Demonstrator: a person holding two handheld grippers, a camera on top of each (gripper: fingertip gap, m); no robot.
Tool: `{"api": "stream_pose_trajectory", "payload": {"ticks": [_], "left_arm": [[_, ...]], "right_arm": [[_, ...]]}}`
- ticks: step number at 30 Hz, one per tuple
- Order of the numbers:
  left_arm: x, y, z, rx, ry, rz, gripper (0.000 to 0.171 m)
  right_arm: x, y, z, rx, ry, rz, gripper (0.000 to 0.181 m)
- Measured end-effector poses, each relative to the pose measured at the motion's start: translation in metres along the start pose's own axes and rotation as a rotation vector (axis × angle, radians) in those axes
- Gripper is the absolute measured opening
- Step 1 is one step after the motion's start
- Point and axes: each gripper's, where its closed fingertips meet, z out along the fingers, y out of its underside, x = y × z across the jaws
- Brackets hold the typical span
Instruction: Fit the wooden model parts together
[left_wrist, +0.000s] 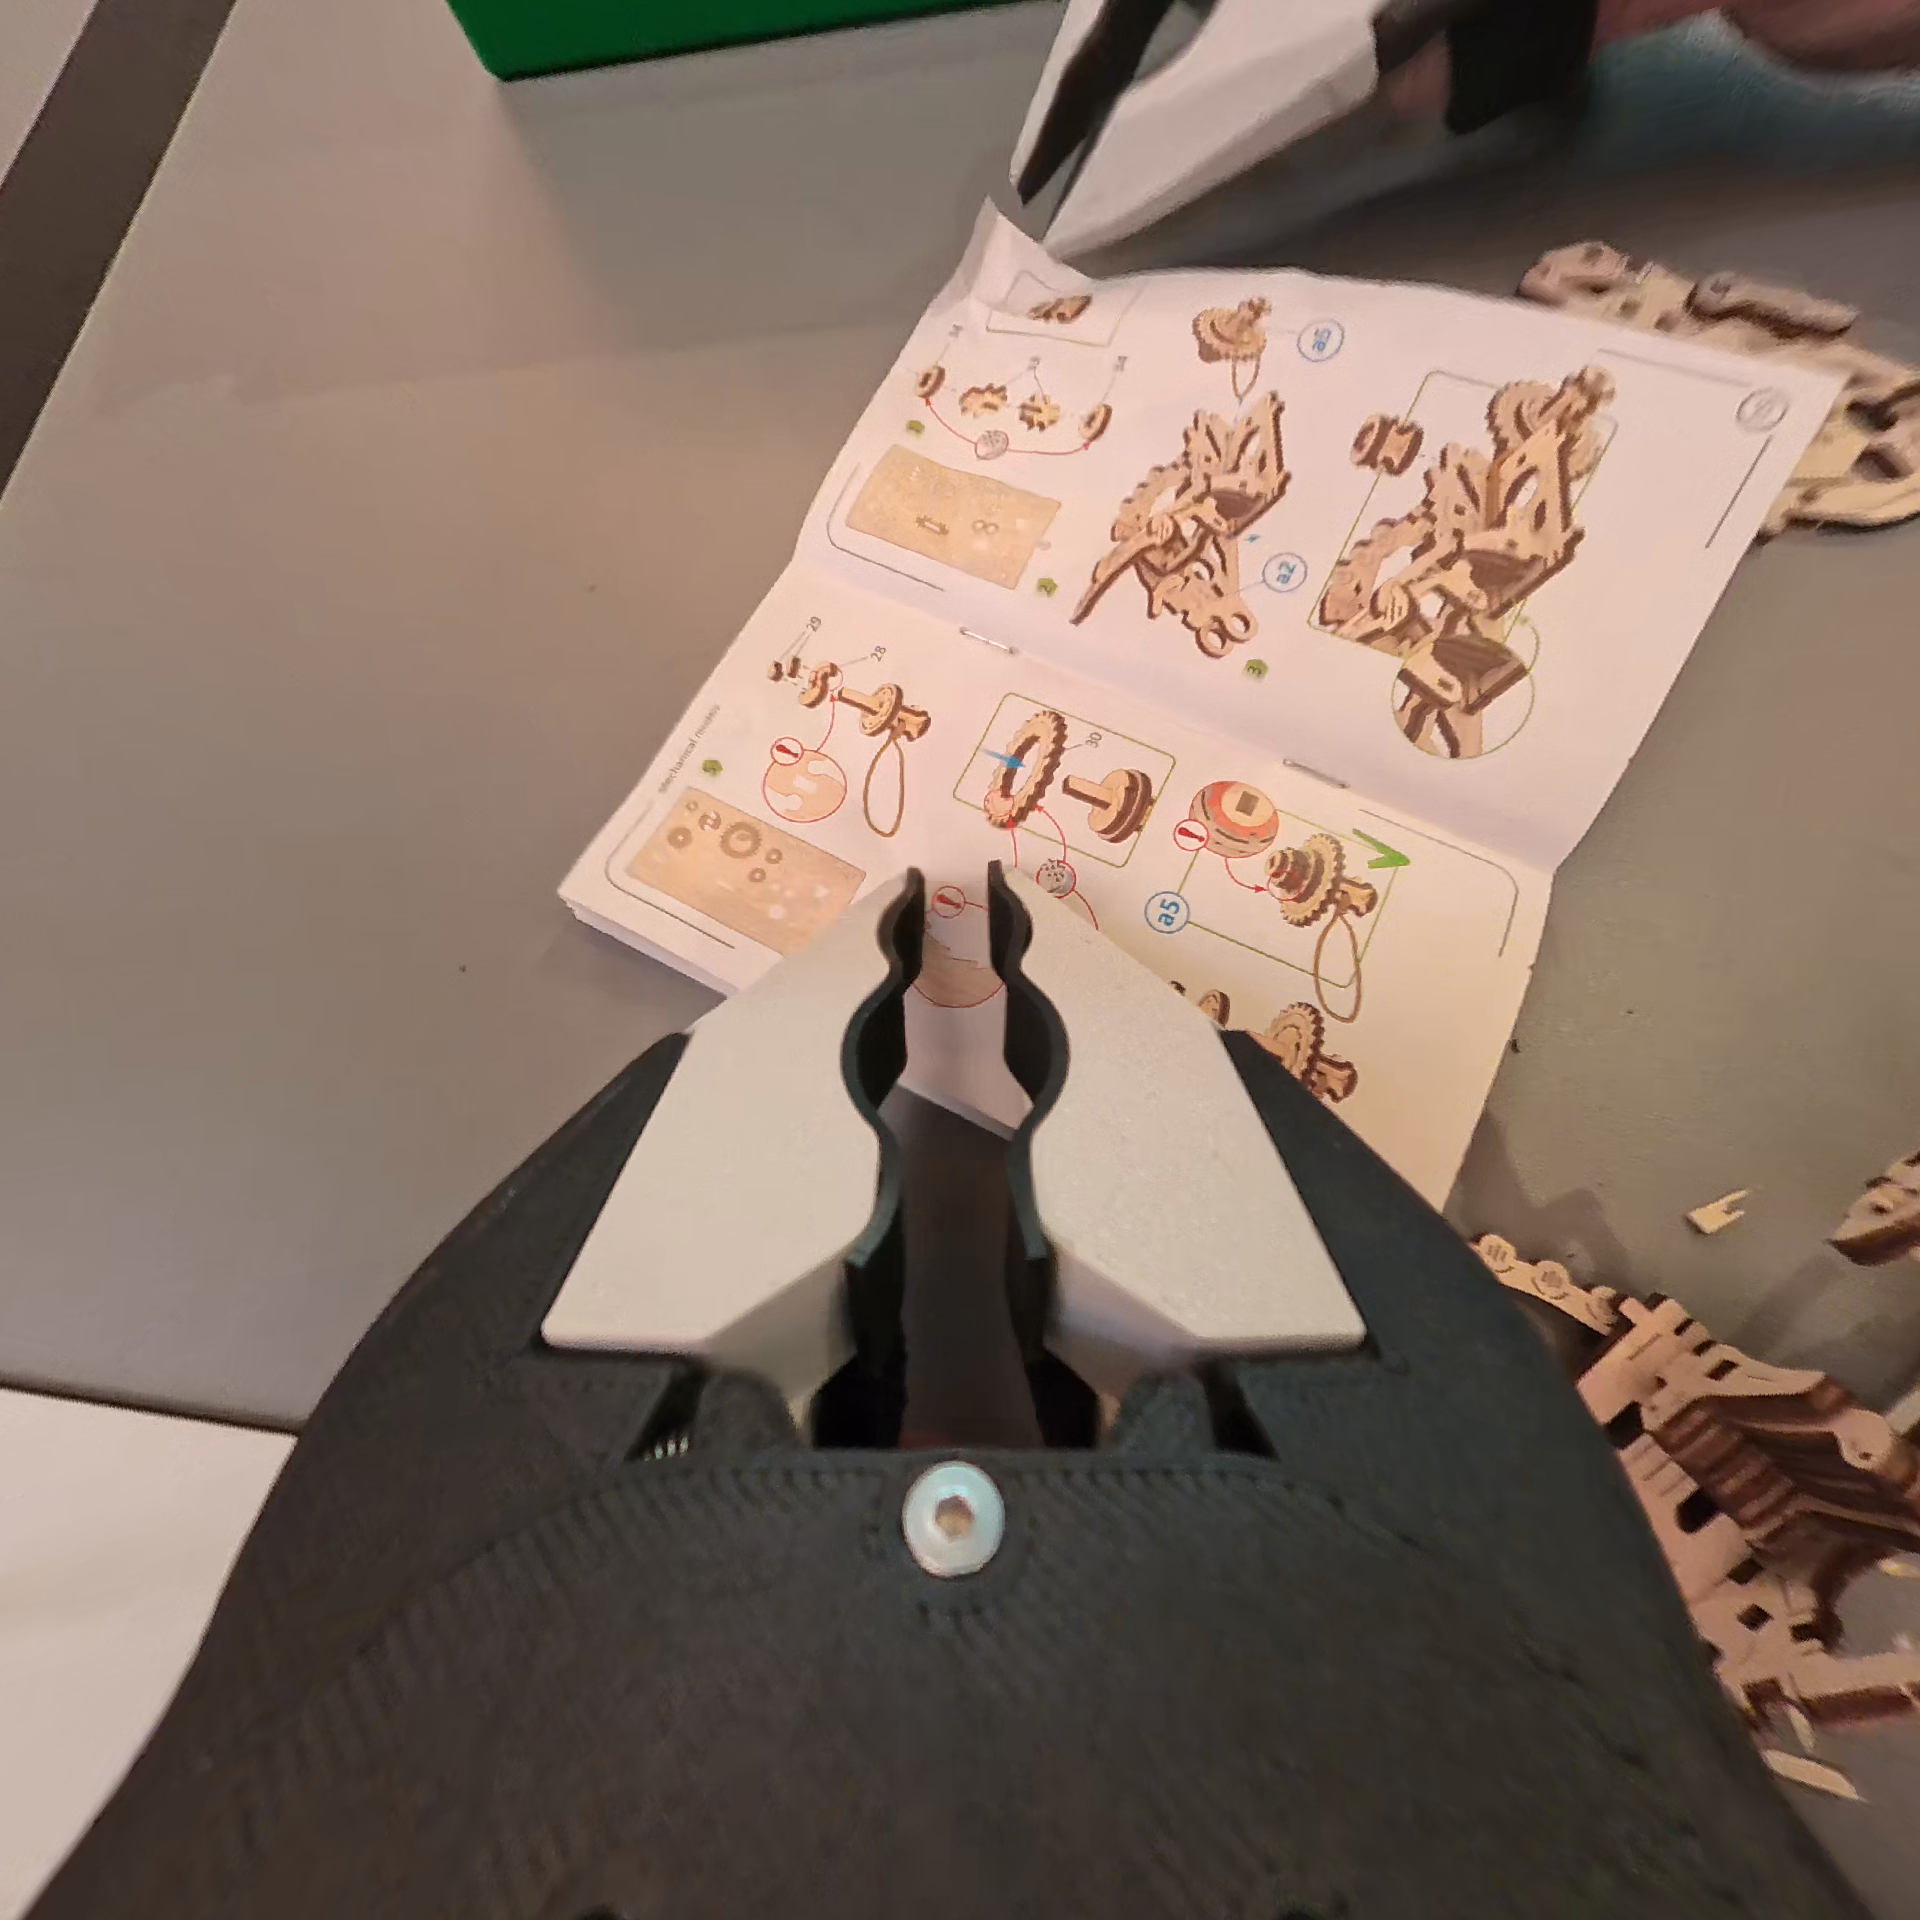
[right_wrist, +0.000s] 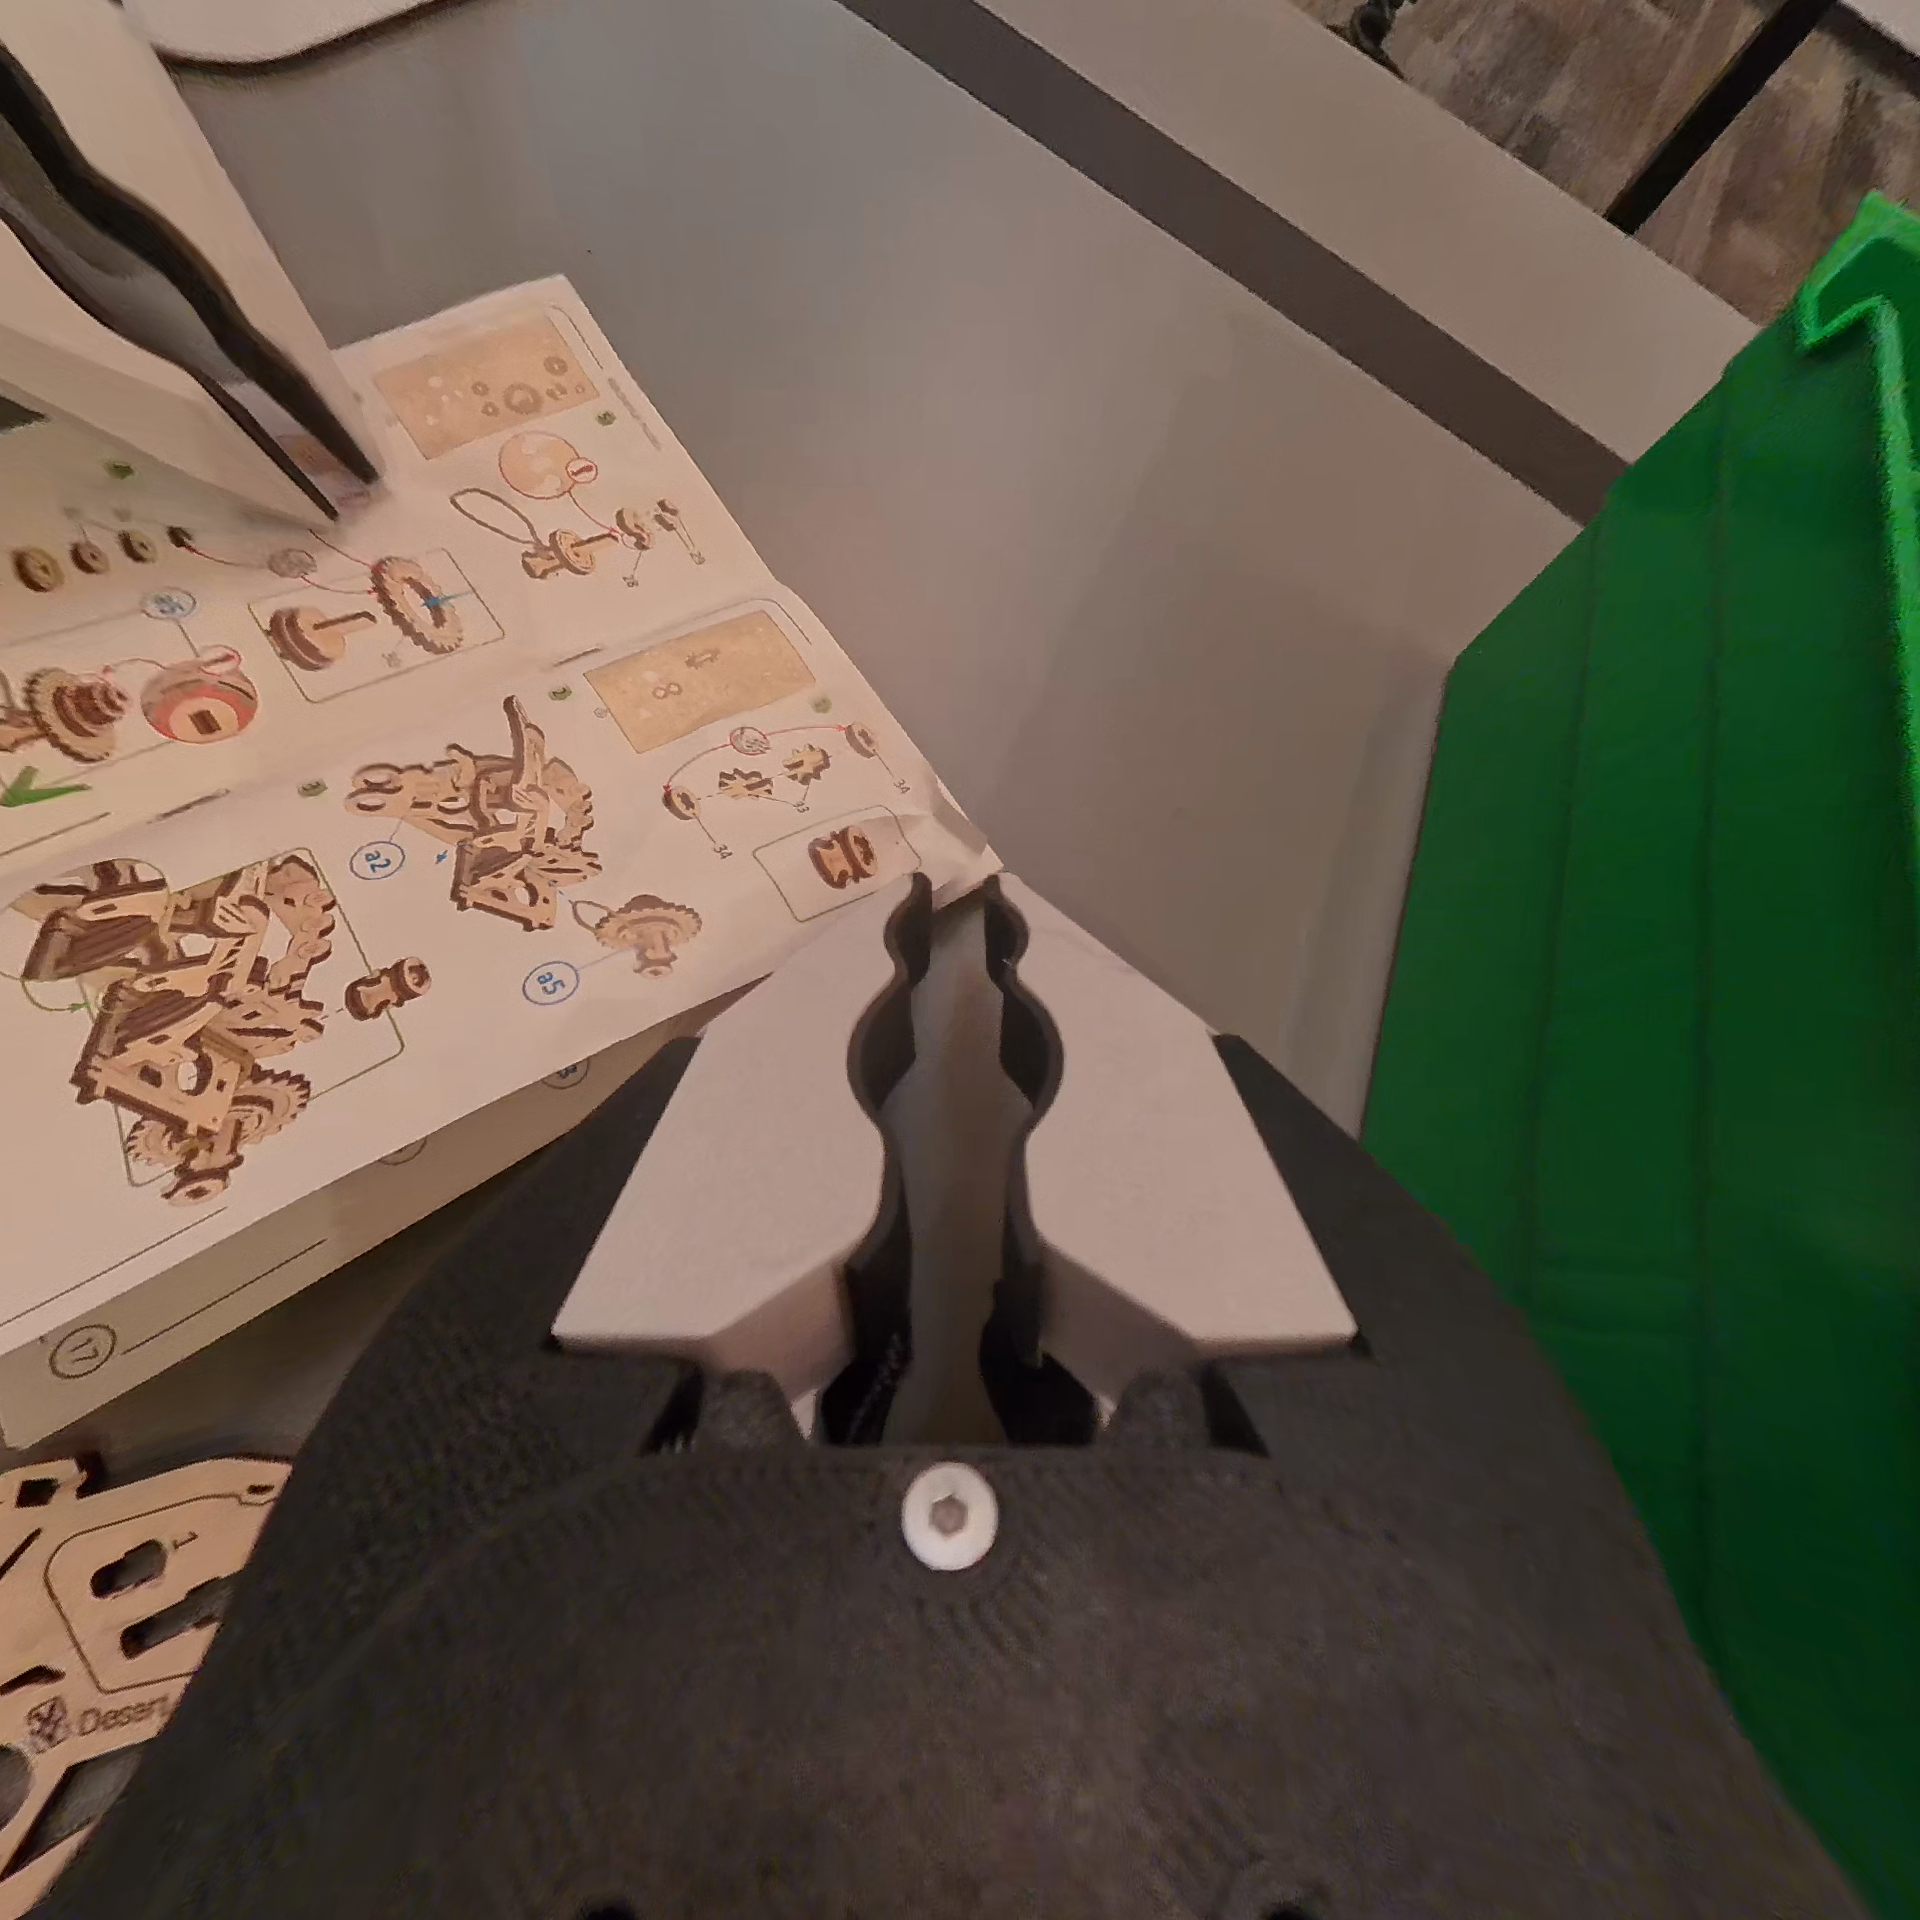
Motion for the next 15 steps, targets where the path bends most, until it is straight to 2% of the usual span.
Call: {"api": "stream_pose_trajectory", "payload": {"ticks": [3, 7, 11, 15], "left_arm": [[-0.003, -0.005, -0.005, 0.05, 0.039, -0.065, 0.017], [-0.01, -0.017, -0.018, 0.17, 0.076, -0.149, 0.019], [-0.015, -0.026, -0.03, 0.265, 0.078, -0.181, 0.02], [-0.017, -0.029, -0.034, 0.294, 0.07, -0.186, 0.021]], "right_arm": [[0.009, -0.006, -0.006, 0.008, 0.094, -0.06, 0.011], [0.01, -0.034, -0.03, 0.086, 0.206, -0.155, 0.015], [-0.01, -0.058, -0.067, 0.16, 0.261, -0.243, 0.02], [-0.039, -0.07, -0.097, 0.18, 0.234, -0.29, 0.027]]}}
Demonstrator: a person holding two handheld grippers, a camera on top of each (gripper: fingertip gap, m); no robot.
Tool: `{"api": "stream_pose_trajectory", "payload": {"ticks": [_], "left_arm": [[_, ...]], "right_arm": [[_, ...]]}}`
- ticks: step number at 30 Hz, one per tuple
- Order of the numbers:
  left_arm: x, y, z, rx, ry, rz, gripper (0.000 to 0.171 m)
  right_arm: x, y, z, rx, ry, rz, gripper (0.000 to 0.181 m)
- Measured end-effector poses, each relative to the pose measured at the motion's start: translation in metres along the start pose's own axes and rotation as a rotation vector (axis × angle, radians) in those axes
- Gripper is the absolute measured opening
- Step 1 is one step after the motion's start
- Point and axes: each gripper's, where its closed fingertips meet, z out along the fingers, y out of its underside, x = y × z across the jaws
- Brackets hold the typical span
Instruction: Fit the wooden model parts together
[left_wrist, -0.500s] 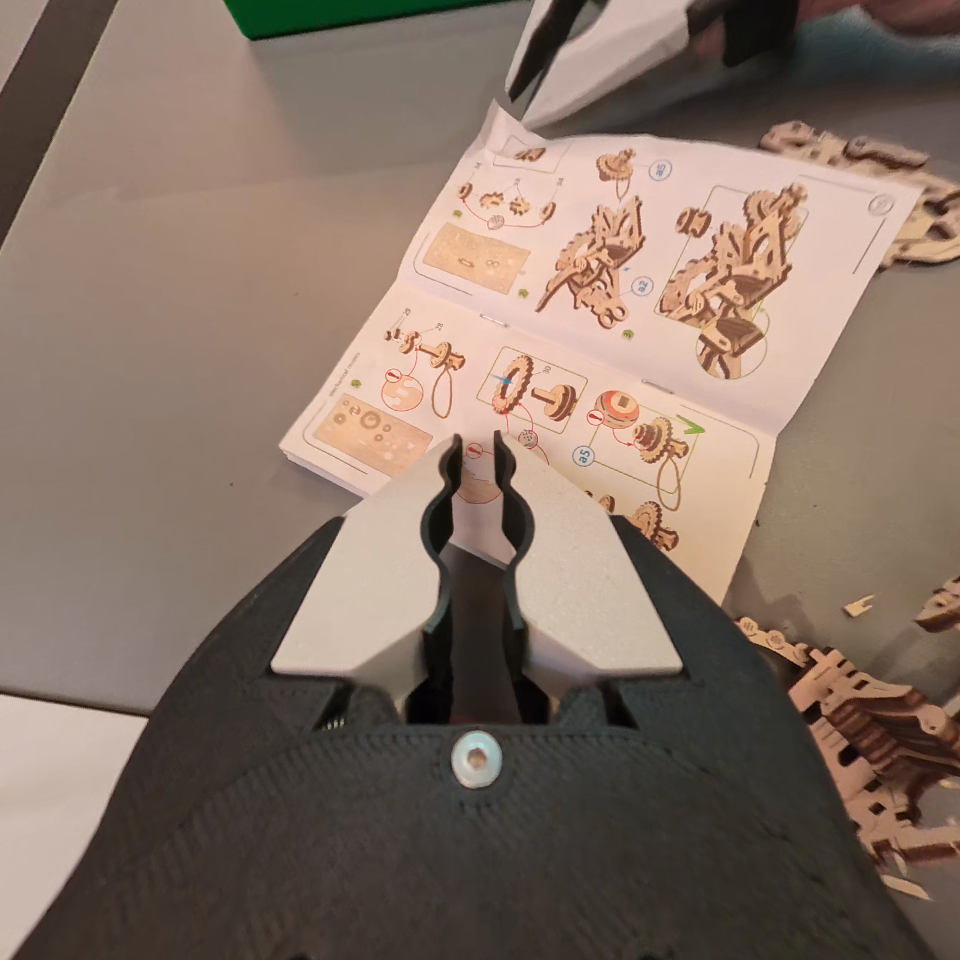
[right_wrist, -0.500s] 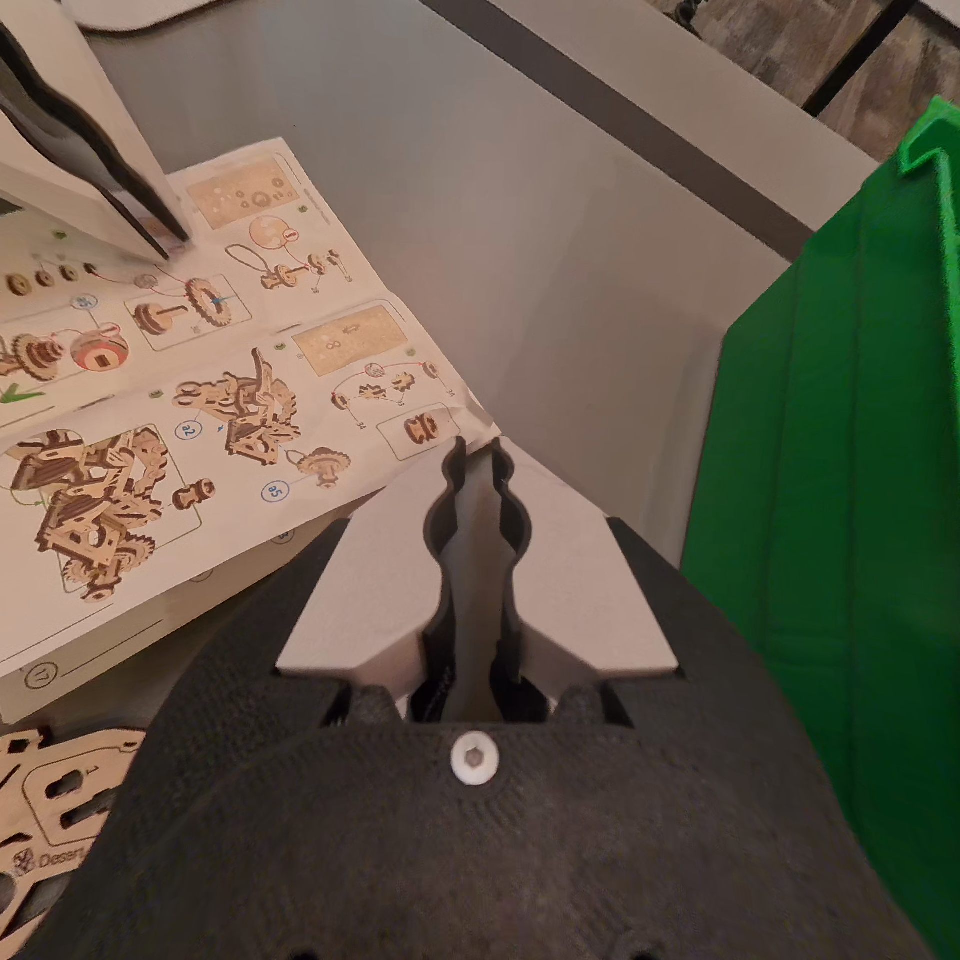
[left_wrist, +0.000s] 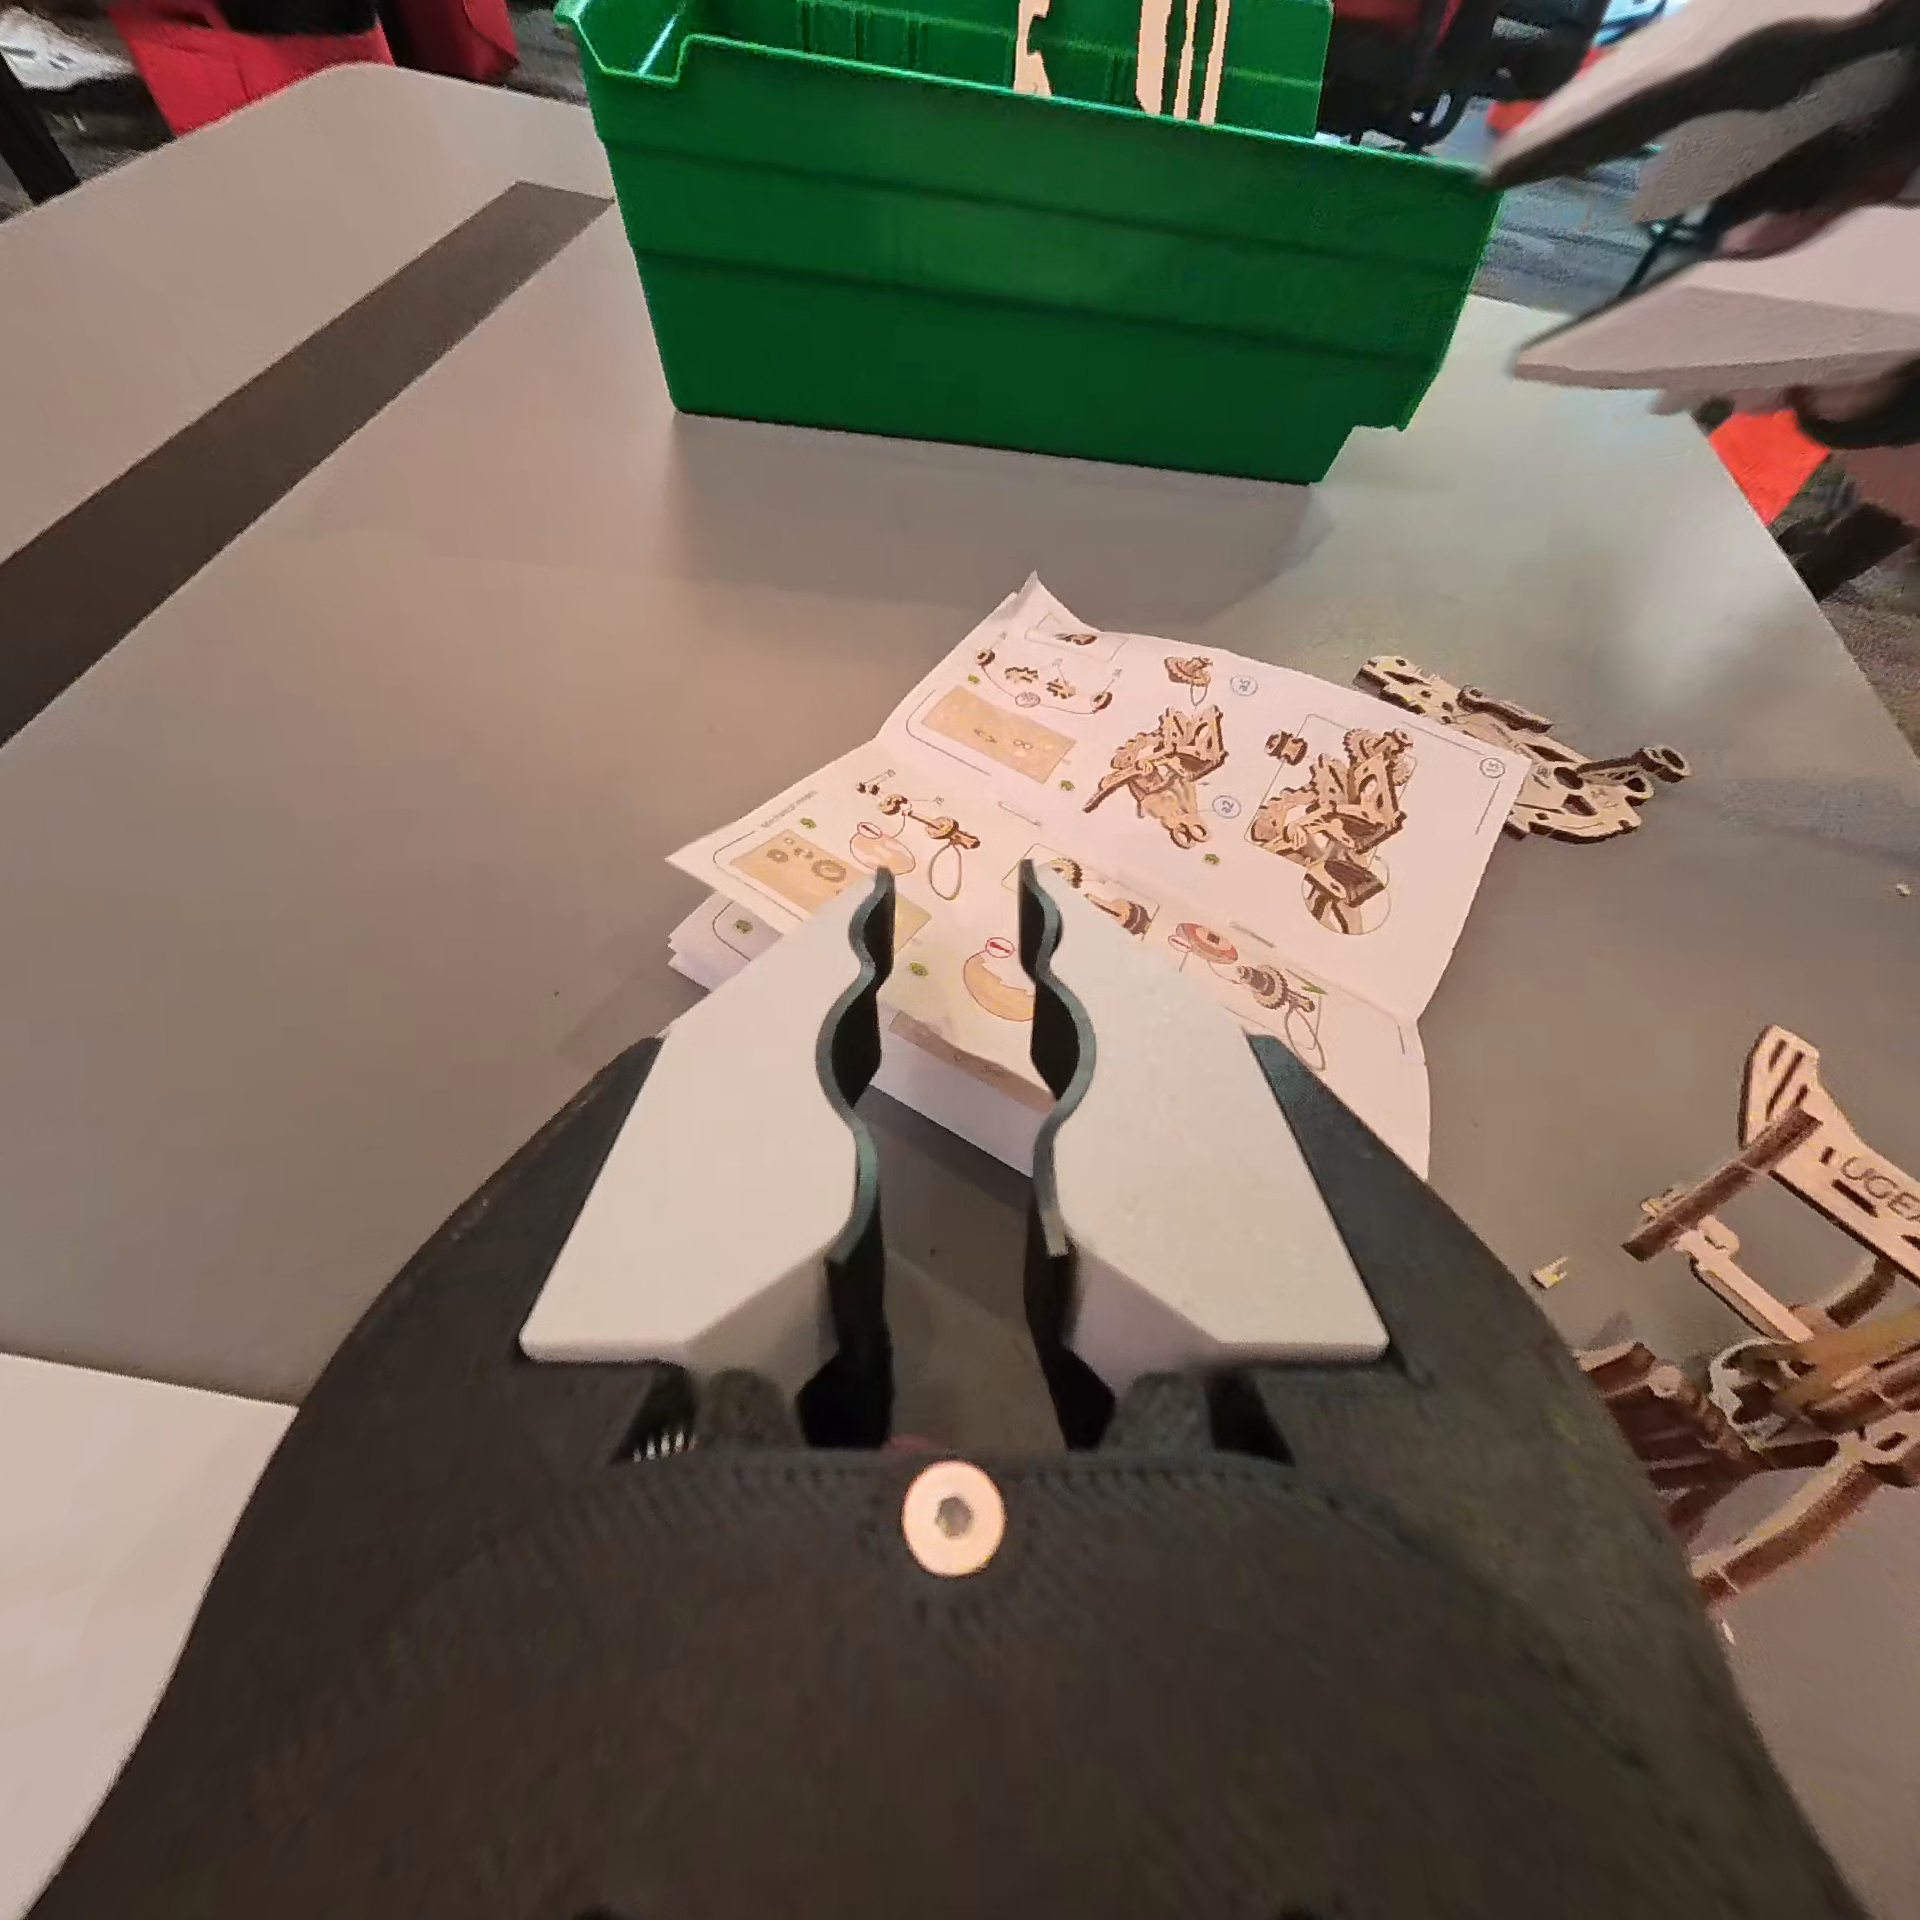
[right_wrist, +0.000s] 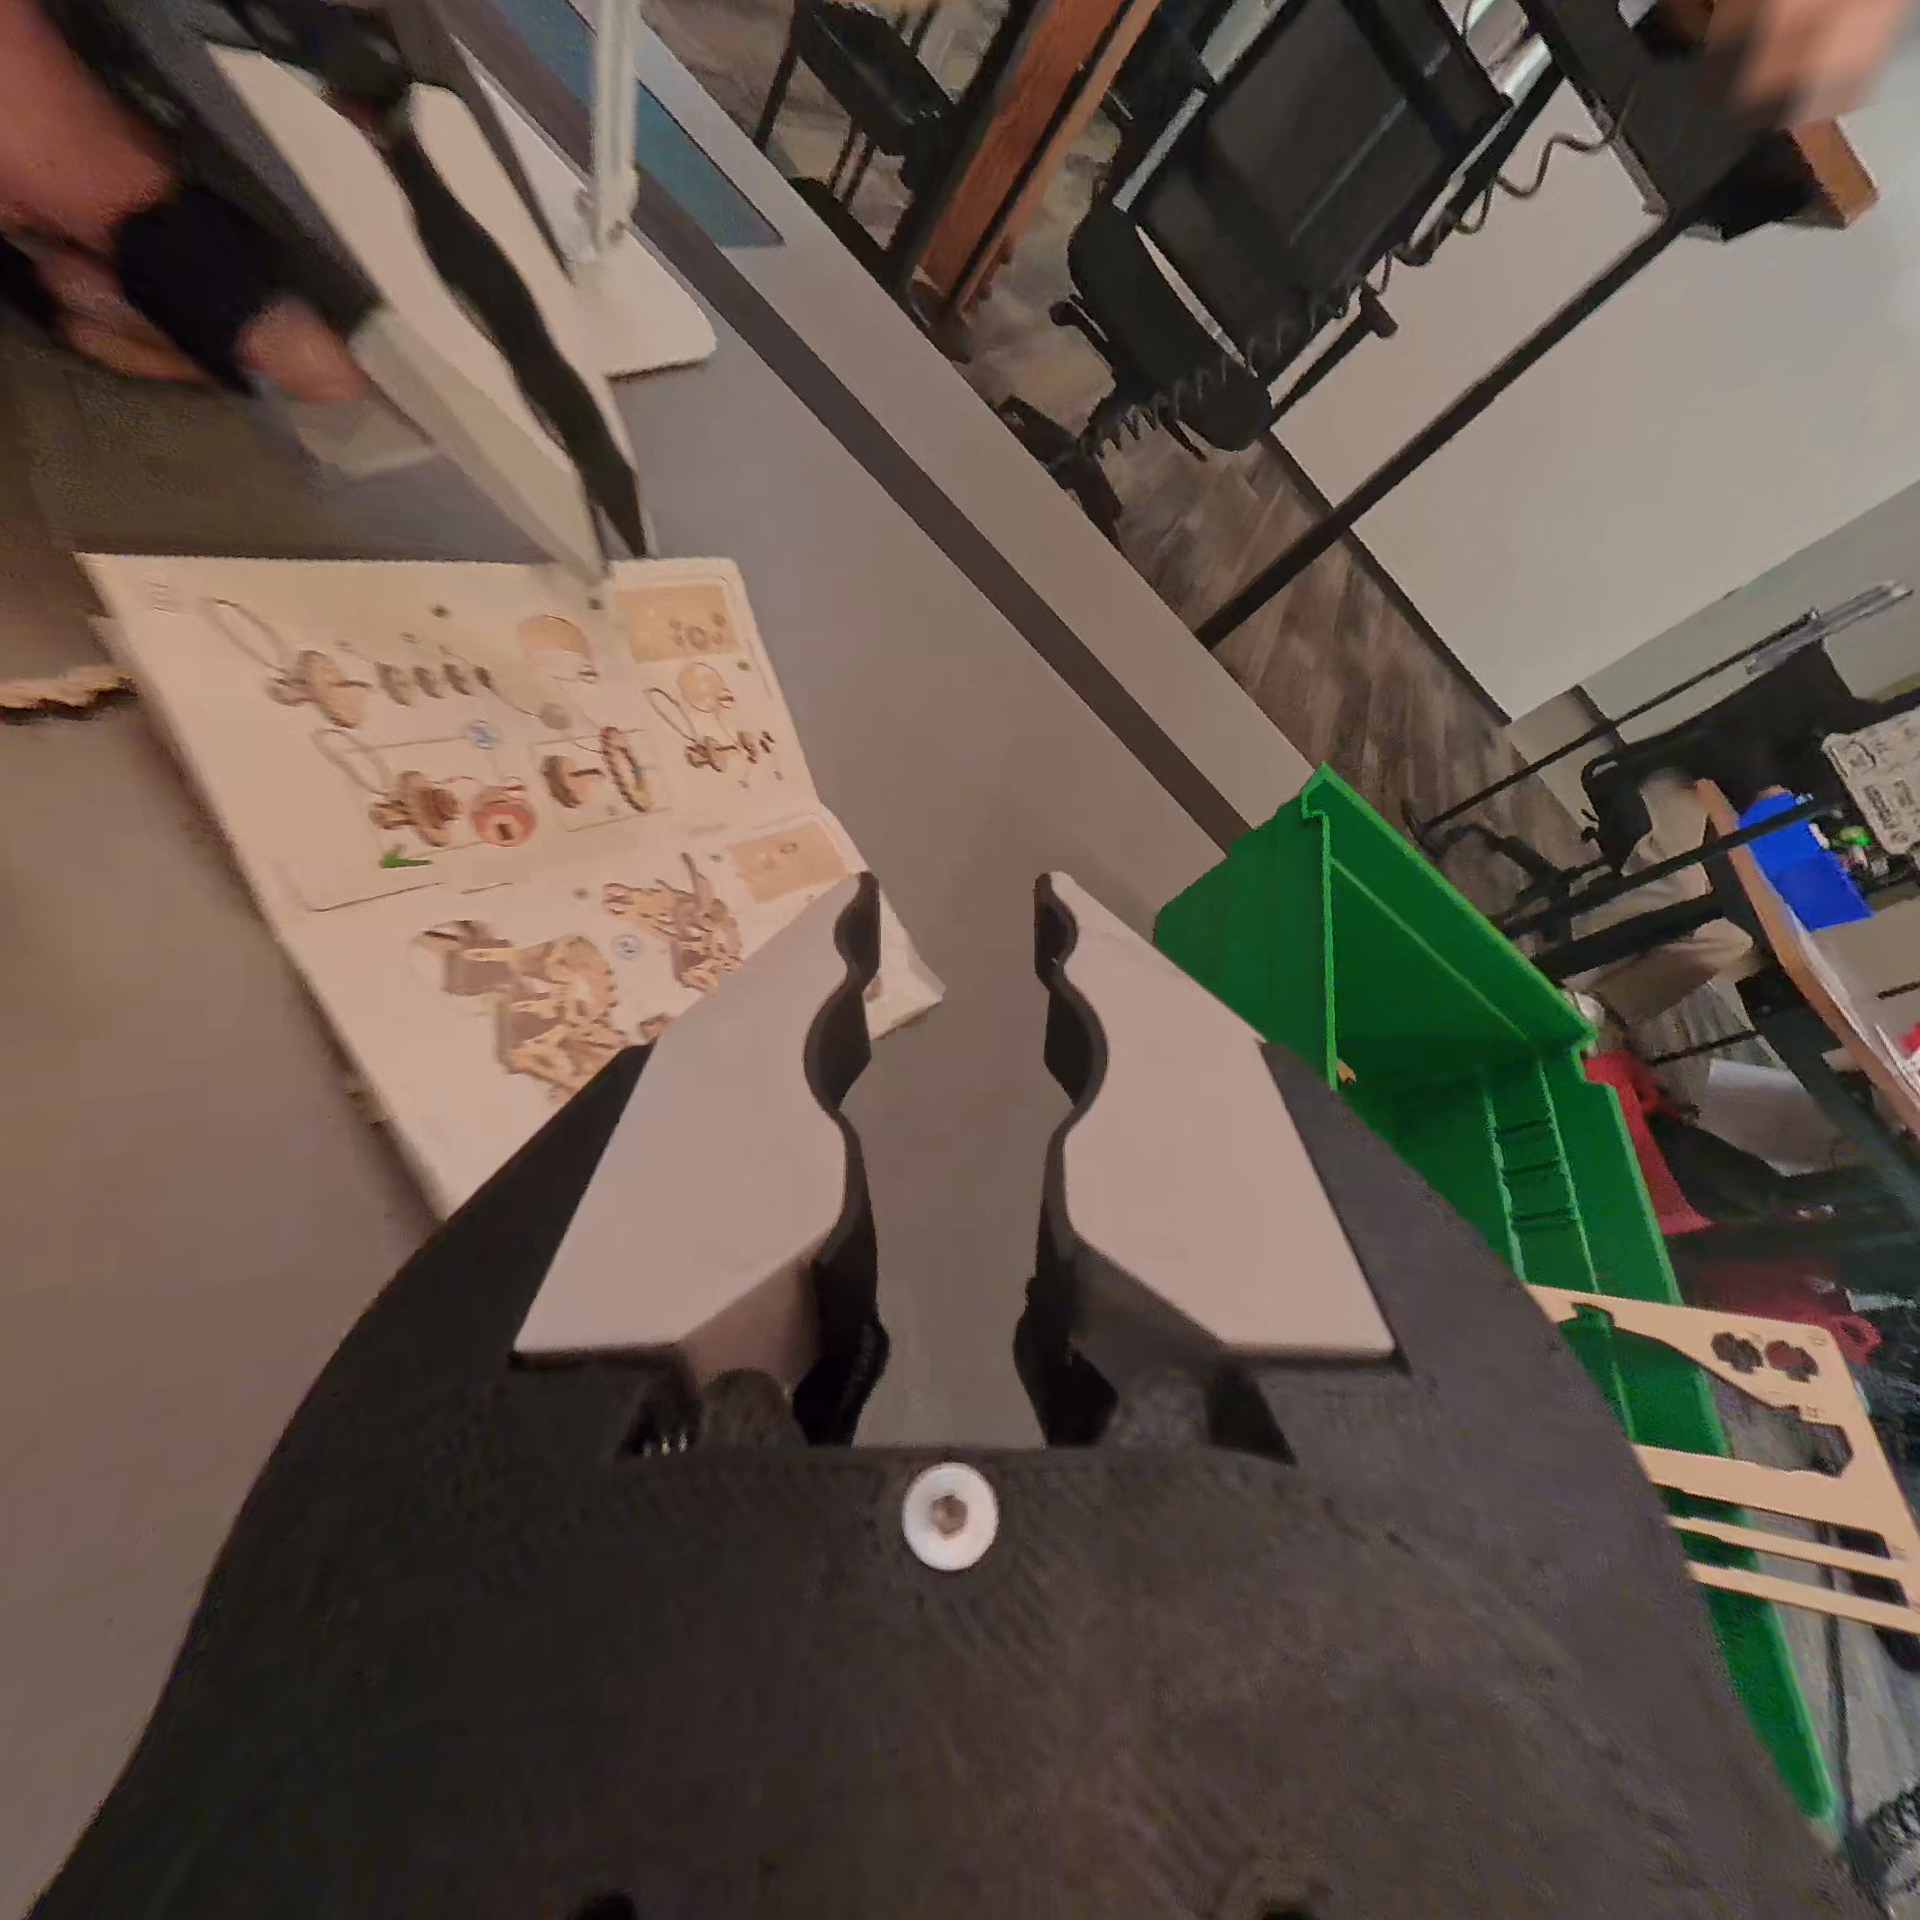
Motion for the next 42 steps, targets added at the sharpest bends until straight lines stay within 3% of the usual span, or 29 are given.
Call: {"api": "stream_pose_trajectory", "payload": {"ticks": [6, 10, 13, 16, 22, 26, 31, 42], "left_arm": [[-0.001, -0.004, -0.004, 0.033, 0.012, -0.021, 0.021], [-0.003, -0.008, -0.008, 0.073, 0.026, -0.051, 0.021], [-0.003, -0.012, -0.012, 0.105, 0.044, -0.077, 0.021], [-0.005, -0.014, -0.015, 0.133, 0.058, -0.107, 0.021], [-0.005, -0.014, -0.015, 0.131, 0.069, -0.112, 0.022], [-0.004, -0.013, -0.014, 0.123, 0.074, -0.111, 0.022], [-0.003, -0.013, -0.014, 0.124, 0.074, -0.108, 0.022], [-0.002, -0.013, -0.014, 0.121, 0.076, -0.106, 0.022]], "right_arm": [[-0.038, -0.018, -0.037, 0.03, -0.133, 0.073, 0.03], [-0.08, -0.029, -0.052, 0.066, -0.311, 0.204, 0.033], [-0.133, -0.036, -0.05, 0.054, -0.44, 0.138, 0.048], [-0.163, -0.038, -0.038, 0.062, -0.496, 0.077, 0.069], [-0.179, -0.044, -0.016, 0.109, -0.66, 0.203, 0.09], [-0.189, -0.045, -0.009, 0.116, -0.74, 0.278, 0.087], [-0.197, -0.041, -0.01, 0.096, -0.724, 0.288, 0.08], [-0.219, -0.039, -0.036, 0.064, -0.767, 0.335, 0.076]]}}
